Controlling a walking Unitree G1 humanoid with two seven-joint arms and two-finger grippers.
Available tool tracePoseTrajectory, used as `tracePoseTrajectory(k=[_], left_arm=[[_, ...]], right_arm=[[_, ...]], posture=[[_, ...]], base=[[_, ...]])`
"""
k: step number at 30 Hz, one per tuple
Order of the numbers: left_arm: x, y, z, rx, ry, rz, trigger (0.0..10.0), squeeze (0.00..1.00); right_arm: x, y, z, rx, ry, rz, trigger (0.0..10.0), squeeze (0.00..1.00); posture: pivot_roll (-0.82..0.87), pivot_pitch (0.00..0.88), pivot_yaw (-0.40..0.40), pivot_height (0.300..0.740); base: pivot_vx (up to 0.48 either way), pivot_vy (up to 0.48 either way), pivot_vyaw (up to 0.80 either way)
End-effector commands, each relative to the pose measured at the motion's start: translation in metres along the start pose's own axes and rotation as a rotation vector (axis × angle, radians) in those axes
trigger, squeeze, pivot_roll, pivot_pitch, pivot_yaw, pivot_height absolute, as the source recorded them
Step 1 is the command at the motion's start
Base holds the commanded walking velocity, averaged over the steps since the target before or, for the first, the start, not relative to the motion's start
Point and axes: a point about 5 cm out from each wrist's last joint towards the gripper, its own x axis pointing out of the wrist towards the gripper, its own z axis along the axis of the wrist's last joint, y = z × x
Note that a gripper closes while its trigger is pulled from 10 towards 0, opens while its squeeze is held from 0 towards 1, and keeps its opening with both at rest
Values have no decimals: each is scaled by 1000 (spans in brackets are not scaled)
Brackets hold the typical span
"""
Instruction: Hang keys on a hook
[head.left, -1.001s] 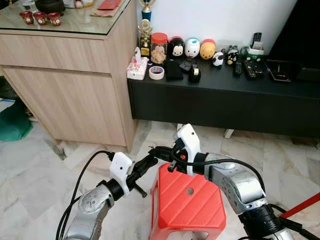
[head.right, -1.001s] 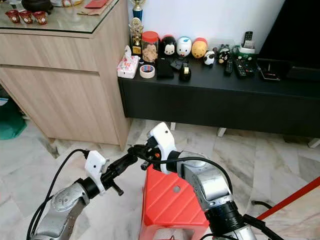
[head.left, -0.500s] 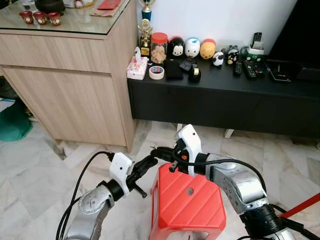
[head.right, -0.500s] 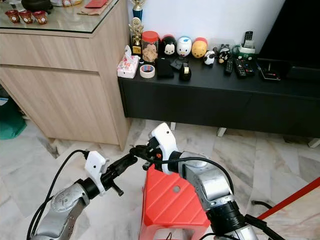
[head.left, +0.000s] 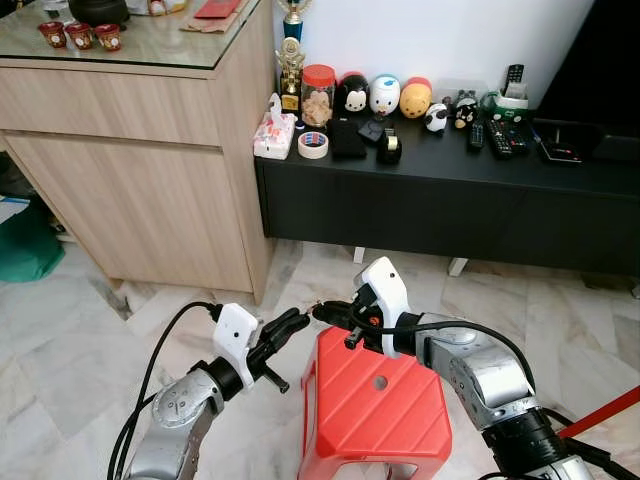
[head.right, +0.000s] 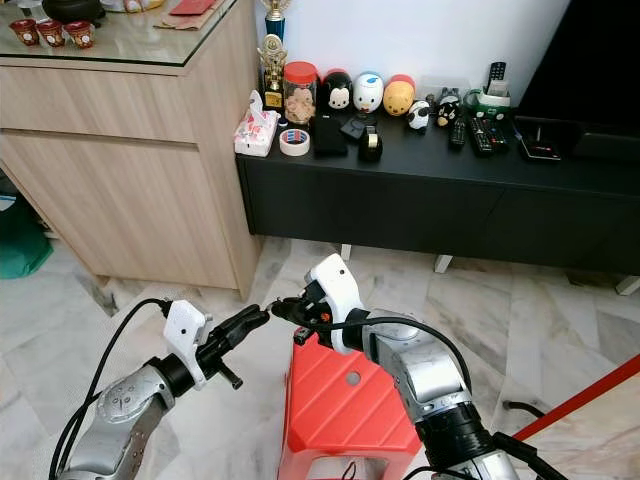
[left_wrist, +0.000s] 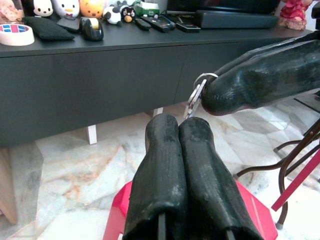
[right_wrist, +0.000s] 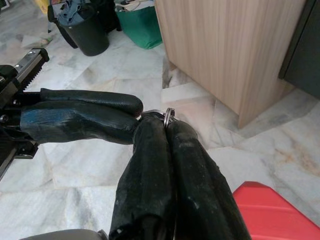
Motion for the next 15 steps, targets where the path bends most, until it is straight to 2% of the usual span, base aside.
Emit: tracePoseTrajectory(k=[1,6,11,15], left_arm=[[-1,0,2,-12,-12,2,0,0],[-1,0,2,-13,-10,-1,0,0],[-1,-3,-1,-11,4,-15,0,0],[-1,-4,-1,-12,9,-21,0,0]], right_arm=[[-1,-3,-2,0,10,-16,10000,0],[0,-6,-2,0,0,-34,10000,0],[4,-9,-2,52,-29,-74,10000,0],[6,-8,-3,55,-33,-77,10000,0]], posture=[[80,99,-62,740],[80,98,-62,740],[80,98,-62,740],[83,97,-62,740]], base=[[0,0,0],[0,0,0],[0,0,0],[0,0,0]])
